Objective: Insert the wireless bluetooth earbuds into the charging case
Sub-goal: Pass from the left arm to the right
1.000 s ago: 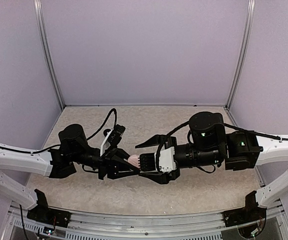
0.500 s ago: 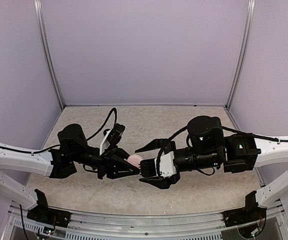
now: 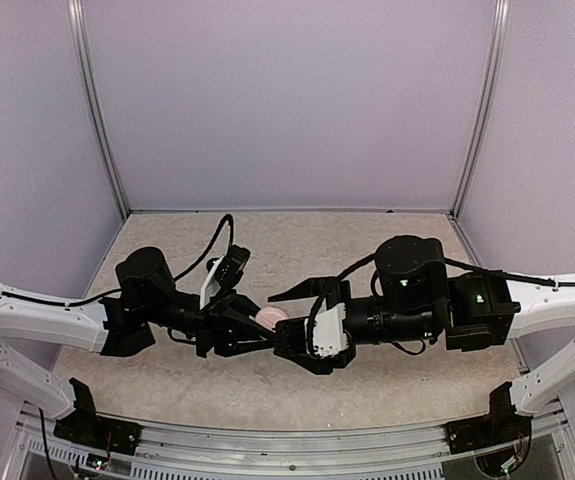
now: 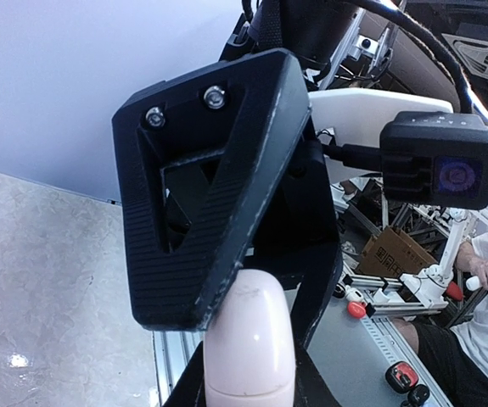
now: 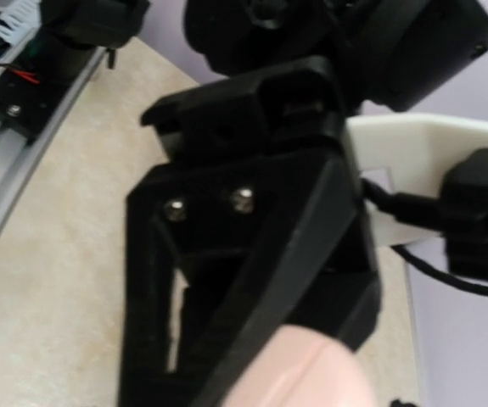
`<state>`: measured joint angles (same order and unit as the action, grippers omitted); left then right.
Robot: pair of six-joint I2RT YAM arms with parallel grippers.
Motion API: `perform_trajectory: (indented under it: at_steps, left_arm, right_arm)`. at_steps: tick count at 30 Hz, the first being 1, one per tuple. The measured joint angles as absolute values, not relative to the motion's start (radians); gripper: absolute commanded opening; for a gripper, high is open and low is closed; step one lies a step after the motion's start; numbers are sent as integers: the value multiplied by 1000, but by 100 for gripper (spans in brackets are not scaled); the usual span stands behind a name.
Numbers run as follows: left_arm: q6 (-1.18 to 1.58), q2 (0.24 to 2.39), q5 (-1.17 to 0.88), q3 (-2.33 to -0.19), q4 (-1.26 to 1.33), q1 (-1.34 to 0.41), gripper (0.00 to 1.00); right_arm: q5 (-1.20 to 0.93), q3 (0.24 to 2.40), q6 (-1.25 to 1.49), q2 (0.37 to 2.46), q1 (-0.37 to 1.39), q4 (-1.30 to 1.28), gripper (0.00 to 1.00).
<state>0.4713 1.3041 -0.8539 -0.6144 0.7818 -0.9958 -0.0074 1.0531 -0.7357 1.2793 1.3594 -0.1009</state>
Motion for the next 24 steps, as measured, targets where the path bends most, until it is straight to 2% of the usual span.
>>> perform_trajectory:
  at_steps: [6, 9, 13, 18, 21, 24]
  left_arm:
    - [471, 1305, -843, -614, 786, -995, 14]
    - [471, 1305, -833, -614, 791, -995, 15]
    - [472, 1305, -830, -614, 794, -994, 18]
    - [475, 1305, -826, -614, 796, -988, 31]
    - [477, 1305, -816, -614, 802, -983, 52]
    - [484, 1304, -805, -614, 804, -976, 65]
  right_arm:
    - [48, 1053, -747, 1282, 1368, -72, 65]
    - [64, 1049, -751, 1287, 1369, -65, 58]
    - [86, 1048, -764, 1291, 1374, -59, 51]
    - [102, 1046, -769, 1291, 1374, -53, 45]
    - [111, 1044, -765, 1292, 1374, -48, 43]
    - [124, 1034, -757, 1292, 1374, -28, 43]
